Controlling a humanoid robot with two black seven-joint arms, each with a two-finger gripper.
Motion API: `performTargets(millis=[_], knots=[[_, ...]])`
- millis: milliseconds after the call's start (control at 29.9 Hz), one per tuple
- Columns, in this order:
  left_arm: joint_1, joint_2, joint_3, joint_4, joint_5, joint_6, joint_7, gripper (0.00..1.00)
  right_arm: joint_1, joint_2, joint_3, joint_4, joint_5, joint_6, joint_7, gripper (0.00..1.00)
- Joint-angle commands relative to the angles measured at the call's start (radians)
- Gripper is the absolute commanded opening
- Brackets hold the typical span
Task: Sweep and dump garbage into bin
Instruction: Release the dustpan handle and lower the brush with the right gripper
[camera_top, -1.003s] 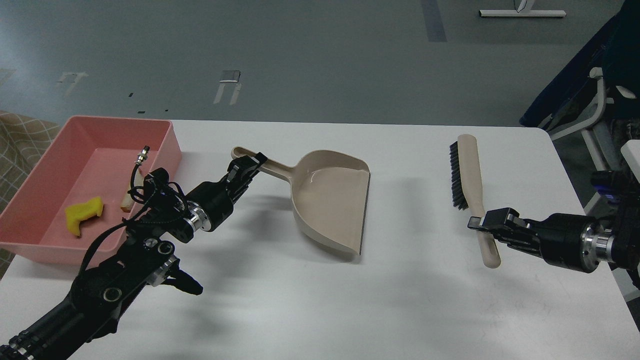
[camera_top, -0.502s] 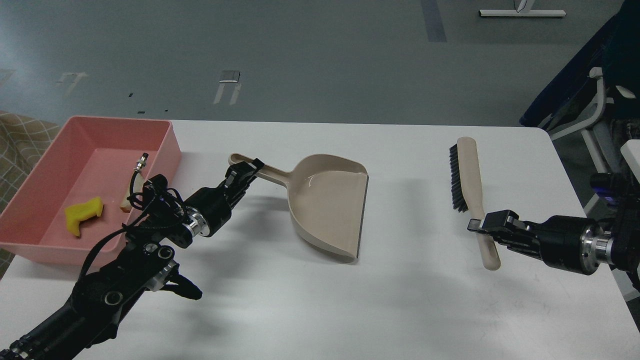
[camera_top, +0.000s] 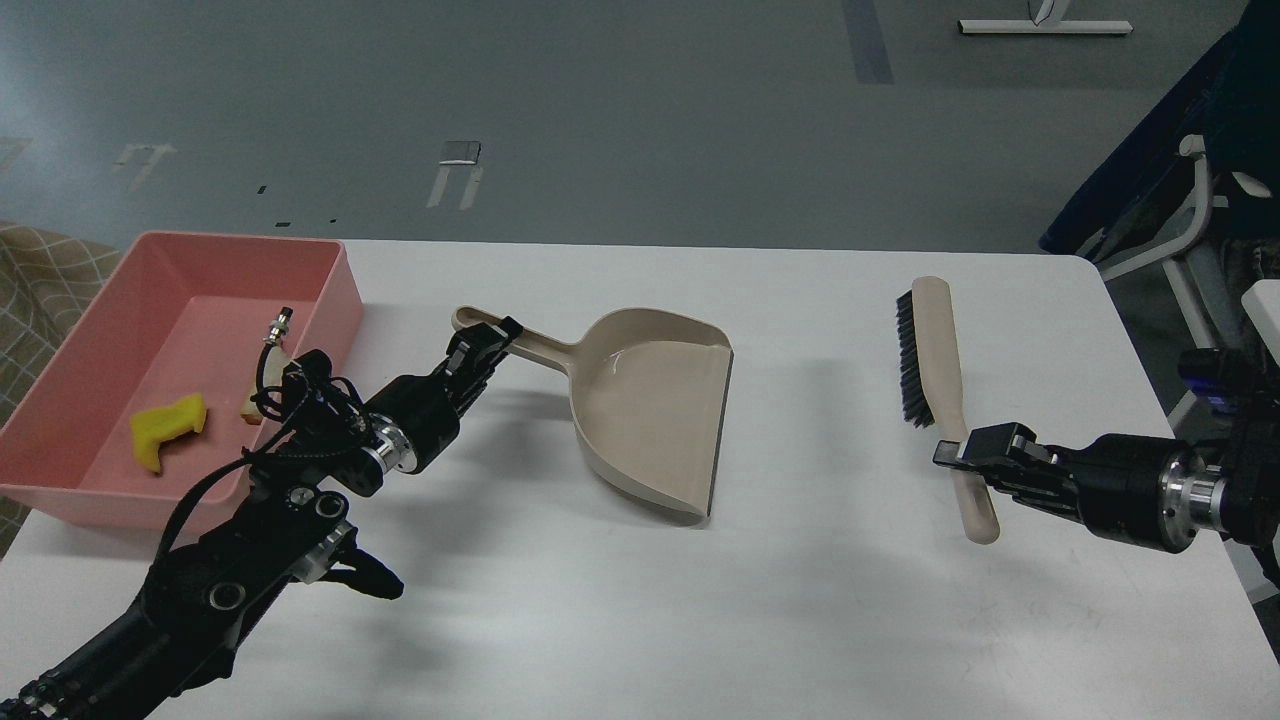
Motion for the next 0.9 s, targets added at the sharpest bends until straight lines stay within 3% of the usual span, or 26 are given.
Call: performTargets(millis=[0, 67, 100, 167, 234, 870], knots=[[0.0, -0.004, 0.001, 0.0, -0.001, 0.009, -0.002, 0.68, 0.001, 0.0, 0.0, 0.002, 0.001, 0.0, 0.0, 0.0], [0.002, -0.006, 0.001, 0.0, -0.002, 0.009, -0.003, 0.81, 0.0, 0.0, 0.0, 0.002, 0.001, 0.0, 0.0, 0.0], [0.002, -0.006, 0.001, 0.0, -0.002, 0.009, -0.003, 0.81, 0.0, 0.0, 0.0, 0.002, 0.001, 0.0, 0.0, 0.0], [0.002, -0.006, 0.003, 0.0, -0.002, 0.008, -0.008, 0.92, 0.0, 0.0, 0.0, 0.002, 0.001, 0.0, 0.0, 0.0], [0.003, -0.004, 0.003, 0.0, -0.004, 0.006, -0.009, 0.96, 0.0, 0.0, -0.002, 0.002, 0.001, 0.0, 0.0, 0.0], [0.097, 0.054, 0.001, -0.054, -0.002, -0.069, -0.017, 0.98, -0.062, -0.014, 0.002, -0.004, 0.015, 0.008, 0.002, 0.0]])
